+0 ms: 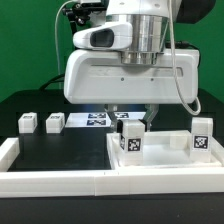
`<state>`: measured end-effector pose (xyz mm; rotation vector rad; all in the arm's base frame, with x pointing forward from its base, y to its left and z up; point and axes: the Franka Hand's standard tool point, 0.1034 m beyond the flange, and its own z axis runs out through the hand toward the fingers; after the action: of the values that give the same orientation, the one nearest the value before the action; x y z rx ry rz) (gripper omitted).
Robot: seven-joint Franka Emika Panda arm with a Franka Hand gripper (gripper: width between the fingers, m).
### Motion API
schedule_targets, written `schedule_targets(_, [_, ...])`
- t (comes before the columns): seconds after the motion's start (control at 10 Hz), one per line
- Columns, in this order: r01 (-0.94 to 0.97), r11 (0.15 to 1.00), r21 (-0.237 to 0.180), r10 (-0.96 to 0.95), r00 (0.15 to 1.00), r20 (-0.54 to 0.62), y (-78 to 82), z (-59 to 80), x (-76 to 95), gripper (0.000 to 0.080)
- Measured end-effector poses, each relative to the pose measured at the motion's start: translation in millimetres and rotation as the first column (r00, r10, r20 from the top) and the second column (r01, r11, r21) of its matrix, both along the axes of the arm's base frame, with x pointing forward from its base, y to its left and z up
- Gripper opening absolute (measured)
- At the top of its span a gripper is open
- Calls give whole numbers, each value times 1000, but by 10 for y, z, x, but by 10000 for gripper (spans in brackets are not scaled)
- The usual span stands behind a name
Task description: Assemble square table
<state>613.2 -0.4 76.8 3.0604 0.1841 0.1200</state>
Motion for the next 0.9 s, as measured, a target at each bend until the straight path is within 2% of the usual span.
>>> schedule_targets(0.3, [272, 961, 42, -273, 962, 19, 10, -15, -10, 295])
schedule_targets(0.5, [461, 884, 80, -465, 884, 50, 41, -19, 6, 295])
schedule_targets(0.7, [634, 764, 116, -643, 764, 54, 118, -19, 12, 295])
schedule_targets(0.9, [781, 605, 155, -793, 608, 34, 139, -21, 11, 295])
